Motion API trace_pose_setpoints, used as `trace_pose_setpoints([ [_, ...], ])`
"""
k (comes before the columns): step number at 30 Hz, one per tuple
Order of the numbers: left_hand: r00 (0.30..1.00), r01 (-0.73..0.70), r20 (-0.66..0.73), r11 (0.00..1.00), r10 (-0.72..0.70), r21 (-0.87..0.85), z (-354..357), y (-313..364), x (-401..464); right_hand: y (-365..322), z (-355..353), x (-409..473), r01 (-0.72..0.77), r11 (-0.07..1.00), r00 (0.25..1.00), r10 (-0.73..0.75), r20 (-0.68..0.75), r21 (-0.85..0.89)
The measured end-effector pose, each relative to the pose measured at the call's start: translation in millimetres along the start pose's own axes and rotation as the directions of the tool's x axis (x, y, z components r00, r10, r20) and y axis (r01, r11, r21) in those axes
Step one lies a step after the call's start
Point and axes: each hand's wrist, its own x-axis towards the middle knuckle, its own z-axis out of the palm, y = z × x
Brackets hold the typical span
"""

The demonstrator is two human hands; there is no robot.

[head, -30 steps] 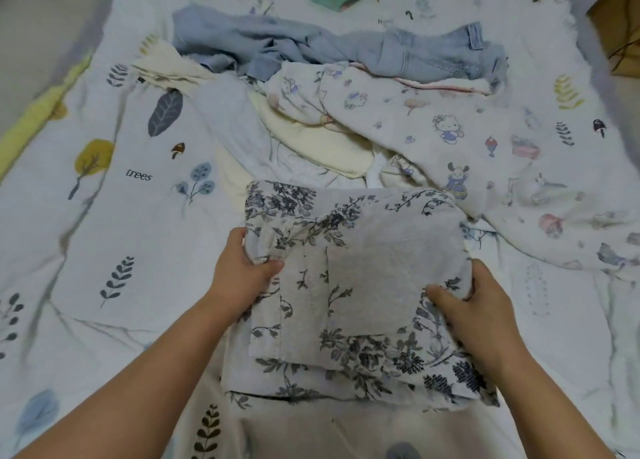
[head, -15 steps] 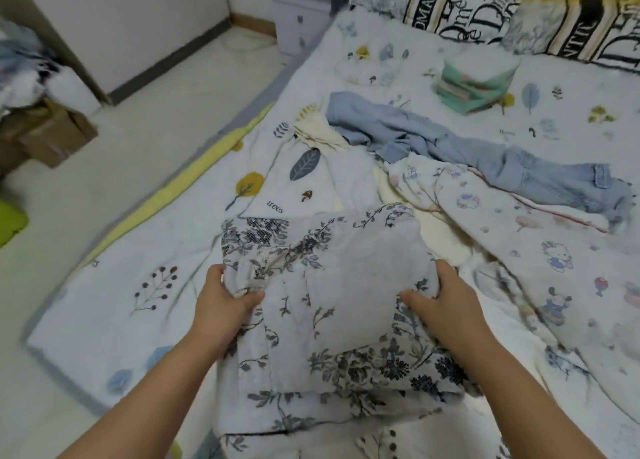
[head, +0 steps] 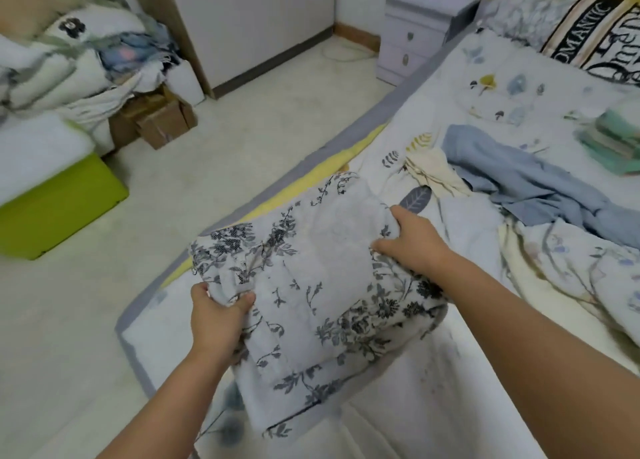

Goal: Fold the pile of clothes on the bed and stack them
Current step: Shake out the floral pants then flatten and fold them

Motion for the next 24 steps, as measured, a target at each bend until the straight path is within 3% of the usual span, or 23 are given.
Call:
trace_pose_setpoints([
  [7,0.987,0.087,-0.127,0.994,-0.095,-0.065,-3,-24,55,-27,49,91,0.087,0.995,0.986,-0.079,0.149,-0.052],
  [11,0.967,0.217,-0.106,0.968,-0.23,-0.126,8,-51,73,-26,83,128,0.117,0.984,0.975,-0.088,0.206,-0.137],
  [15,0.929,0.309,-0.197,0.95,-0.313,-0.051,16,-62,85,-12,117,144,0.044,0.919,0.996,-0.01,0.088,-0.391],
  [16,0.918,0.307,-0.279,0.95,-0.282,0.051,15,-62,87,-9,125,144,0.014,0.895,1.0,-0.009,0.013,-0.446],
  [17,0.923,0.237,-0.35,0.952,-0.158,0.194,12,-59,89,-7,135,140,-0.013,0.87,0.997,-0.027,-0.074,-0.493],
  [18,0.931,0.069,-0.357,0.926,0.073,0.37,11,-56,90,-7,145,134,-0.024,0.862,0.984,-0.068,-0.162,-0.506],
  [19,0.897,-0.153,-0.277,0.829,0.345,0.538,11,-53,91,-9,157,126,-0.011,0.868,0.966,-0.118,-0.229,-0.496],
  [20,0.81,-0.357,-0.136,0.664,0.571,0.657,15,-51,92,-10,169,117,0.015,0.87,0.953,-0.161,-0.255,-0.494],
  [21,0.716,-0.496,0.029,0.479,0.697,0.724,19,-50,94,-11,181,109,0.041,0.854,0.959,-0.179,-0.219,-0.518],
  [22,0.677,-0.565,0.189,0.338,0.711,0.753,23,-50,98,-9,193,101,0.06,0.832,0.977,-0.162,-0.138,-0.552],
  [24,0.755,-0.578,0.419,0.212,0.504,0.788,27,-53,112,1,212,92,0.08,0.783,0.996,-0.089,0.017,-0.617],
])
